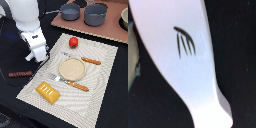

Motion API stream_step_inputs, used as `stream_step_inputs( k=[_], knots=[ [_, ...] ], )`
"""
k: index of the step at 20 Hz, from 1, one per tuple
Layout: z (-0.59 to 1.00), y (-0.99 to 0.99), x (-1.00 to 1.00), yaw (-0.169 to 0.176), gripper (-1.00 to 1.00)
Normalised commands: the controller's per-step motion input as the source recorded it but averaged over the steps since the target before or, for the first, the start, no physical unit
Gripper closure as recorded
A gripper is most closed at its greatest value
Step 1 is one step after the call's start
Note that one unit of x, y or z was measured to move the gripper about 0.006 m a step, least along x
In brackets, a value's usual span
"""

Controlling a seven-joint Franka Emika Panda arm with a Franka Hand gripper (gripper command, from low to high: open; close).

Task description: Interact with the objects in diverse but meaningful ways.

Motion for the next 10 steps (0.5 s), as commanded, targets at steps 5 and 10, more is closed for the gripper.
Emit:
stream_step_inputs(
  k=[5, 10],
  knots=[
    [-0.34, 0.02, -0.01, 0.065, 1.0],
    [-0.37, 0.02, -0.05, 0.064, 1.0]
  ],
)
